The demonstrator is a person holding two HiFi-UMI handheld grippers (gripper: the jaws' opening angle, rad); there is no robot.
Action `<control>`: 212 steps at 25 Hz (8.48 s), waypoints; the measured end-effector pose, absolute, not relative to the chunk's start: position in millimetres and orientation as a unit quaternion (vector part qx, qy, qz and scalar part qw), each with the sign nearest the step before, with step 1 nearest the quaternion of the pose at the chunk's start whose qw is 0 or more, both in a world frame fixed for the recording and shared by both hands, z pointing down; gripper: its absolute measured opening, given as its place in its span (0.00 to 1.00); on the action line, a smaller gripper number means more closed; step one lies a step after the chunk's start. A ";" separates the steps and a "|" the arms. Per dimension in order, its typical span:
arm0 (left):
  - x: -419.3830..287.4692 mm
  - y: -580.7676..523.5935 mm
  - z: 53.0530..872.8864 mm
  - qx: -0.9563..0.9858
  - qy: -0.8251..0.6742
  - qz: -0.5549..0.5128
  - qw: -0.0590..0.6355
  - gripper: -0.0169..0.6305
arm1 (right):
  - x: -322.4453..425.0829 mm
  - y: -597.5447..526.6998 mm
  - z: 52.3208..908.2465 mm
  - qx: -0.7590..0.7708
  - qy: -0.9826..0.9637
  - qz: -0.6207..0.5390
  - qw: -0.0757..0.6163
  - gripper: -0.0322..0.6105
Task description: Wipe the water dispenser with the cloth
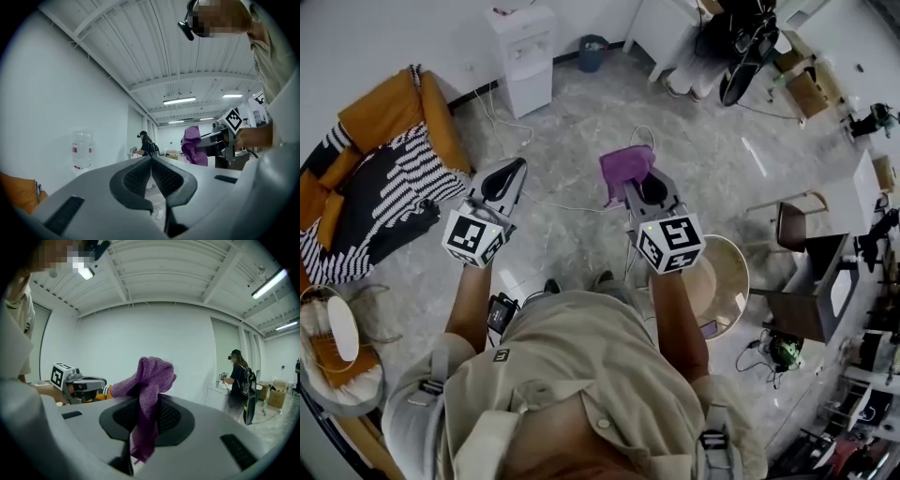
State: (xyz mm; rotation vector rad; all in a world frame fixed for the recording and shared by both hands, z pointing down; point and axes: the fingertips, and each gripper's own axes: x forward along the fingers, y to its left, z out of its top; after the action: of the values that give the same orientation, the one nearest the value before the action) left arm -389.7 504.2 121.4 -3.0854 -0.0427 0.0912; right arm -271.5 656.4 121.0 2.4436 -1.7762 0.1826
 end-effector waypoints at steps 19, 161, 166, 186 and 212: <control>-224.6 448.1 136.4 -0.993 0.109 -0.030 0.023 0.06 | -52.2 553.3 167.9 0.732 -0.671 0.117 0.028 0.18; 5.5 -89.9 440.0 -0.892 0.401 -0.142 -0.152 0.06 | 369.4 -185.4 548.2 0.752 -0.608 0.195 0.162 0.18; 17.1 -90.3 440.7 -0.893 0.400 -0.135 -0.155 0.06 | 374.0 -184.6 540.2 0.755 -0.608 0.187 0.158 0.18; -47.6 -68.0 444.0 -0.873 0.443 -0.135 -0.155 0.06 | 182.2 -246.1 535.3 0.630 -0.738 0.195 0.145 0.18; 10.1 -46.7 445.6 -0.897 0.392 -0.151 -0.136 0.06 | 343.2 -192.2 533.6 0.727 -0.643 0.184 0.151 0.18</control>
State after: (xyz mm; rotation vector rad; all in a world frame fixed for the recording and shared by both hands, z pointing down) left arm 10.1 -46.7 445.6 -3.0925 1.3512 -0.5212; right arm 343.2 -192.2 533.6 2.0892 -1.8479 0.5292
